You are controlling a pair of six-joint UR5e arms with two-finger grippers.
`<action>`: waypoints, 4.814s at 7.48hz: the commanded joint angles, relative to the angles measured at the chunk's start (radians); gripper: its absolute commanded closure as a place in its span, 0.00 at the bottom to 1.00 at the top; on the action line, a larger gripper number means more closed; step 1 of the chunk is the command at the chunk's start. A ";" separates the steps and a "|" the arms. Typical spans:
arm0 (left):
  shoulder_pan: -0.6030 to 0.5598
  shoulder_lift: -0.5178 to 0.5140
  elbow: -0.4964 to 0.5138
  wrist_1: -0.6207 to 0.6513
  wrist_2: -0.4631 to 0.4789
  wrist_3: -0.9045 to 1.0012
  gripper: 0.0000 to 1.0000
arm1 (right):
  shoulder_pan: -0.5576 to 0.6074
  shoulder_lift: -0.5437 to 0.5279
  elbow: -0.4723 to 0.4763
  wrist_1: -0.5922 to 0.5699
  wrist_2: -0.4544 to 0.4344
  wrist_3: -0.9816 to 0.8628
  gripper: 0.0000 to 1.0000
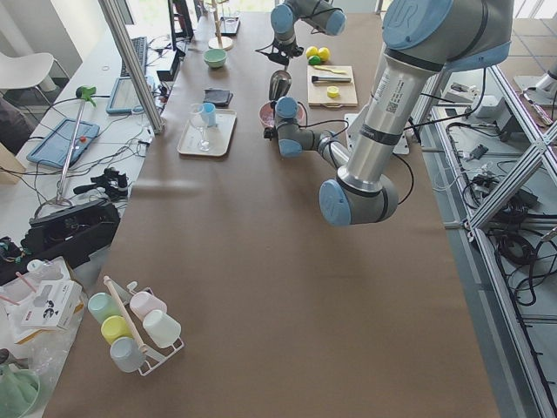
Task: Put ice in cup with scoop
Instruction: 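Lower the scoop into the ice cubes with the right gripper, then scoop ice cubes and lift the scoop out of the bowl with the right gripper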
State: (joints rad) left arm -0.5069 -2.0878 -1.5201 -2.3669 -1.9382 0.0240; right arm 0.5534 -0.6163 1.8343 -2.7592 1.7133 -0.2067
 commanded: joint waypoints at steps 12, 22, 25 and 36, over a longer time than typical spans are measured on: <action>-0.001 0.012 -0.005 -0.003 -0.021 -0.025 0.02 | -0.075 -0.017 -0.133 0.202 -0.051 0.010 1.00; 0.022 -0.005 -0.002 -0.002 -0.012 -0.124 0.02 | -0.070 -0.289 0.009 0.567 0.074 0.047 1.00; 0.022 -0.011 0.000 0.000 -0.012 -0.140 0.02 | -0.067 -0.312 -0.015 0.668 0.121 0.052 1.00; 0.021 -0.003 0.000 -0.011 -0.013 -0.151 0.02 | 0.118 -0.431 0.063 0.889 0.363 0.043 1.00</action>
State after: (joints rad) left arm -0.4848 -2.0959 -1.5187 -2.3715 -1.9498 -0.1273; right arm 0.6344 -1.0046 1.8751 -1.9424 2.0296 -0.1727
